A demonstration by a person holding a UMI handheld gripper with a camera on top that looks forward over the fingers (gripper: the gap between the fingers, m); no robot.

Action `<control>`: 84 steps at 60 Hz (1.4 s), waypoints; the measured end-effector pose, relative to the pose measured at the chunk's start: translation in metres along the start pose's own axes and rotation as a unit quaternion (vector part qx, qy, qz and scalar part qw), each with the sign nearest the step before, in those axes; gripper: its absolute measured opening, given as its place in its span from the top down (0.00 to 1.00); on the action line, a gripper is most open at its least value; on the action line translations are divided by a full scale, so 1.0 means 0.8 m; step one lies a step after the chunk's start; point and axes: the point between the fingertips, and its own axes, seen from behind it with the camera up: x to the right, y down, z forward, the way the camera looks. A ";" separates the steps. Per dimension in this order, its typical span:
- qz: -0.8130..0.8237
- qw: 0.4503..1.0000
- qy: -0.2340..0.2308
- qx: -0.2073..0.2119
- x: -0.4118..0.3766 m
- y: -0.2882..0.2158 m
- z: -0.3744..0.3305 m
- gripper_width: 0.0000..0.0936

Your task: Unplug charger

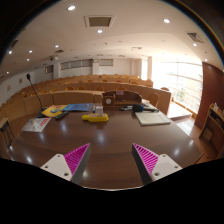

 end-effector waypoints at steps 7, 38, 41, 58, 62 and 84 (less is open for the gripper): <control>-0.008 1.000 -0.019 0.009 -0.050 -0.033 0.103 0.09; -0.041 0.999 0.031 0.006 -0.097 -0.119 0.511 0.18; -0.038 0.999 0.031 0.005 -0.094 -0.121 0.525 0.24; -0.022 1.000 0.006 -0.012 -0.103 -0.118 0.549 0.69; -0.017 1.000 0.006 -0.021 -0.102 -0.120 0.549 0.74; -0.081 0.960 0.030 0.268 -0.078 -0.398 0.413 0.76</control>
